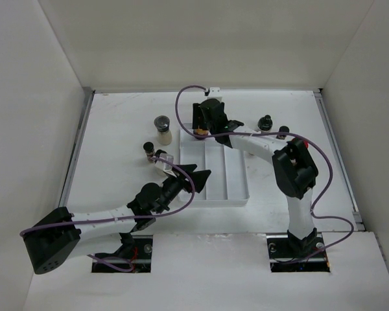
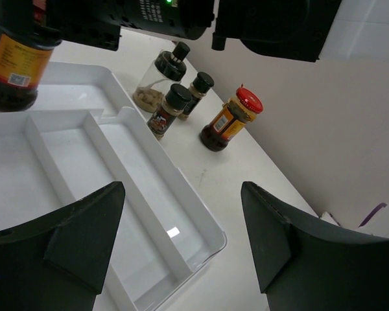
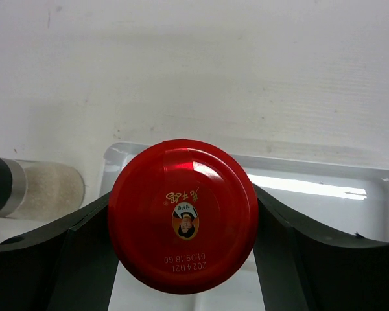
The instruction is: Organize the condiment bottles
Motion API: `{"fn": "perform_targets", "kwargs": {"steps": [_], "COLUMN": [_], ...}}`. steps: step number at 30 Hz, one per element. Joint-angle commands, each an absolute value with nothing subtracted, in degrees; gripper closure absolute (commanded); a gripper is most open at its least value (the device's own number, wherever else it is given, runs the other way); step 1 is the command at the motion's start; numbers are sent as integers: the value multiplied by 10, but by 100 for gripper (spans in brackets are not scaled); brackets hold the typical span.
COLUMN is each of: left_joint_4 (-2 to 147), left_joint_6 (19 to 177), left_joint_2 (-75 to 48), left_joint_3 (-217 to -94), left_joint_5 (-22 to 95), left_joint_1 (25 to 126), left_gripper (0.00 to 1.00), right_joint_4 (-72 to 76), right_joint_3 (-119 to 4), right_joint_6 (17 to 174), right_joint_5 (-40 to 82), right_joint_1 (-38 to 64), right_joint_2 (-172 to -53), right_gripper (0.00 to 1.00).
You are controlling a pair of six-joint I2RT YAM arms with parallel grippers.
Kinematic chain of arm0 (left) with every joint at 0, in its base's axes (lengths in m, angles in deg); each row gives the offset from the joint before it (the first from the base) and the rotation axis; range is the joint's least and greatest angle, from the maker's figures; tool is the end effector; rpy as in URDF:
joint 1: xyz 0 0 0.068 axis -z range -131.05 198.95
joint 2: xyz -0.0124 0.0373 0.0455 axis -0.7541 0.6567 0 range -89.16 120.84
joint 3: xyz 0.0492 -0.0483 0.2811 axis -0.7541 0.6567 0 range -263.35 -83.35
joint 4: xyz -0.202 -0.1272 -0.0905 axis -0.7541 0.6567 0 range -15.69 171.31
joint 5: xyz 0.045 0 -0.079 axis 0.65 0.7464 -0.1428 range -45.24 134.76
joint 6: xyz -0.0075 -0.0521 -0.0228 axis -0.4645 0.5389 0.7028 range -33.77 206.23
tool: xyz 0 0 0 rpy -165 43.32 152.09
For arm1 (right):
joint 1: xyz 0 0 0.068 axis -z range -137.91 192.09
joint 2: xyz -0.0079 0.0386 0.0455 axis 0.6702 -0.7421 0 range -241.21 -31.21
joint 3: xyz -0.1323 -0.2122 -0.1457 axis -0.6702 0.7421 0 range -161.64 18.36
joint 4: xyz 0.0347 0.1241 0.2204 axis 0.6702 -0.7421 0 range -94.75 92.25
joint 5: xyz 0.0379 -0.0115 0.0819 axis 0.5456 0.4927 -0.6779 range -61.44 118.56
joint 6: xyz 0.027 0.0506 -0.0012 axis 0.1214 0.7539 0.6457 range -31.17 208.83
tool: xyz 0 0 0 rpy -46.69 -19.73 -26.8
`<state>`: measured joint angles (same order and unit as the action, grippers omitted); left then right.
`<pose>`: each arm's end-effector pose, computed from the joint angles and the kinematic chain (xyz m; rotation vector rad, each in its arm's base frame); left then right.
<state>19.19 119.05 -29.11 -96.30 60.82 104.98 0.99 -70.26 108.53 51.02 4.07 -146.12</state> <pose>0.1198 -0.1577 0.2390 0.0636 1.5255 -1.0620 0.3859 0.2820 0.2651 -0.0809 2.0188 0.2382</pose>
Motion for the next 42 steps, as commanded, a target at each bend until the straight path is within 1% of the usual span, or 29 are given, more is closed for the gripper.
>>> {"fn": "perform_targets", "kwargs": {"steps": [1, 4, 6, 11, 13, 17, 21, 23, 25, 26, 28, 29, 30, 31, 32, 34, 35, 37, 38, 39, 42], "left_joint_4": [150, 150, 150, 150, 150, 150, 150, 150, 150, 150, 149, 149, 149, 149, 149, 149, 149, 150, 150, 149, 149], "left_joint_6": [1189, 1187, 1187, 1185, 1185, 1185, 1185, 1184, 1182, 1182, 1183, 1183, 1182, 1182, 1182, 1184, 1185, 1185, 1186, 1187, 1189], "left_joint_2": [-302, -300, -299, -300, -297, -297, -292, -292, -286, -283, -281, -281, -278, -276, -275, -276, -278, -280, -276, -271, -266], "left_joint_3": [-957, -957, -957, -957, -959, -959, -959, -960, -961, -961, -962, -963, -964, -964, -965, -964, -964, -964, -964, -965, -968], "left_joint_5": [606, 607, 607, 608, 609, 609, 609, 608, 610, 611, 611, 610, 610, 610, 610, 610, 610, 610, 610, 610, 608], "left_joint_1": [1057, 1061, 1062, 1066, 1066, 1067, 1067, 1067, 1067, 1066, 1066, 1067, 1067, 1067, 1066, 1064, 1065, 1065, 1065, 1065, 1064], "left_gripper": [29, 29, 29, 29, 29, 29, 29, 29, 29, 29, 29, 29, 29, 29, 29, 29, 29, 29, 29, 29, 29], "right_joint_4": [102, 96, 96, 95, 95, 105, 115, 126, 133, 135, 127, 120, 109, 87, 54, 11, -8, -25, -28, -34, -46], "right_joint_3": [-766, -777, -782, -774, -768, -723, -644, -578, -494, -451, -368, -330, -306, -278, -252, -225, -211, -198, -194, -197, -219], "right_joint_6": [1095, 1096, 1097, 1103, 1104, 1117, 1129, 1127, 1129, 1130, 1142, 1148, 1150, 1152, 1154, 1155, 1156, 1159, 1156, 1152, 1134], "right_joint_5": [504, 509, 510, 510, 504, 492, 475, 479, 497, 512, 550, 569, 583, 604, 625, 642, 652, 658, 654, 650, 644], "right_joint_1": [16, 7, 5, -4, -4, -1, 26, 43, 72, 92, 136, 158, 176, 200, 229, 268, 290, 308, 314, 318, 326], "right_joint_2": [-1470, -1487, -1497, -1492, -1474, -1405, -1308, -1241, -1162, -1119, -1032, -991, -963, -928, -894, -866, -854, -844, -842, -849, -889], "right_gripper": [52, 51, 47, 19, 13, 8, 6, 9, 18, 26, 50, 57, 60, 61, 59, 50, 36, 20, 14, 11, 6]}}
